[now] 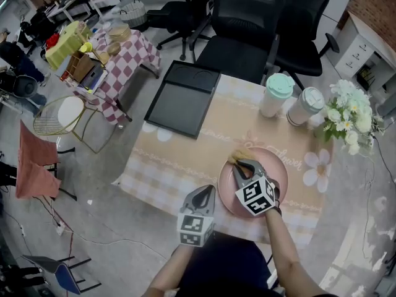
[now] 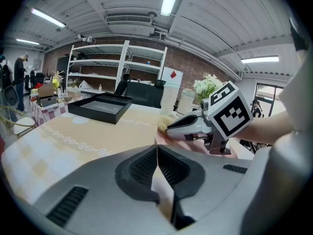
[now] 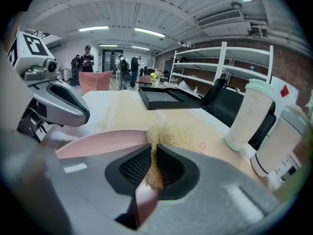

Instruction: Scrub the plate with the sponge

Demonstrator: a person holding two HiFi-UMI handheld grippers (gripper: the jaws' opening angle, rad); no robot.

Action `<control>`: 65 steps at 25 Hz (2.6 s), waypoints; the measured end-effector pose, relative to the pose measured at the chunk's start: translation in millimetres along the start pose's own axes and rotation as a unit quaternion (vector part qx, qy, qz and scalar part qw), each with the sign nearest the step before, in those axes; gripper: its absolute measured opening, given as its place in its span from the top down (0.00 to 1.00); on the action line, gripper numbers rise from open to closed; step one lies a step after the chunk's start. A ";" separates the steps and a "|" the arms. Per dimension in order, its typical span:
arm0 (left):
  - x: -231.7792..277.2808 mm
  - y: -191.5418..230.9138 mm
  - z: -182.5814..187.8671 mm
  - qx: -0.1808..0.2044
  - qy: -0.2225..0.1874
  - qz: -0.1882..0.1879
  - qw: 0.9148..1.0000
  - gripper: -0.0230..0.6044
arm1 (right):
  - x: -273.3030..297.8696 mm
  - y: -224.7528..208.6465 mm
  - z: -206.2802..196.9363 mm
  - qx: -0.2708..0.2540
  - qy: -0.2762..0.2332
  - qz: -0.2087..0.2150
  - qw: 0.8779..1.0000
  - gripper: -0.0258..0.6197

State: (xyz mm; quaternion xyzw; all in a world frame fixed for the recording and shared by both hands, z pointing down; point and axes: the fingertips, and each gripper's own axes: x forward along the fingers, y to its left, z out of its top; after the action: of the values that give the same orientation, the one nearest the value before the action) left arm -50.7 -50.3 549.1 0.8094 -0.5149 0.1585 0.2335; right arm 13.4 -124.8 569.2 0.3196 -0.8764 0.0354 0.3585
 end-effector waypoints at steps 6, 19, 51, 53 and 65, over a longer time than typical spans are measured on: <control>-1.0 0.5 0.6 -0.001 -0.001 0.001 1.000 0.94 | 1.1 3.7 -1.8 -0.015 0.009 -0.005 1.000 0.91; -4.0 1.5 0.1 -0.001 -0.005 0.003 1.000 0.94 | 0.1 11.4 -5.7 -0.026 0.017 0.001 1.000 0.91; 1.3 -4.9 -7.6 0.006 0.005 -0.016 1.000 0.94 | -7.1 41.0 -8.5 0.005 0.031 0.037 0.999 0.91; 1.4 -4.8 -8.2 0.006 0.005 -0.016 1.000 0.94 | -7.7 43.1 -8.9 0.007 0.033 0.039 0.999 0.91; 1.5 -4.9 -11.2 0.004 0.007 -0.017 1.000 0.94 | -13.7 56.6 -11.6 0.028 0.038 0.050 0.998 0.91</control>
State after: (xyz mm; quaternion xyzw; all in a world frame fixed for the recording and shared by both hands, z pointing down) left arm -45.9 -43.6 558.3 0.8179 -0.4988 0.1619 0.2366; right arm -5.3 -69.2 578.3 0.2838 -0.8756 0.0900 0.3803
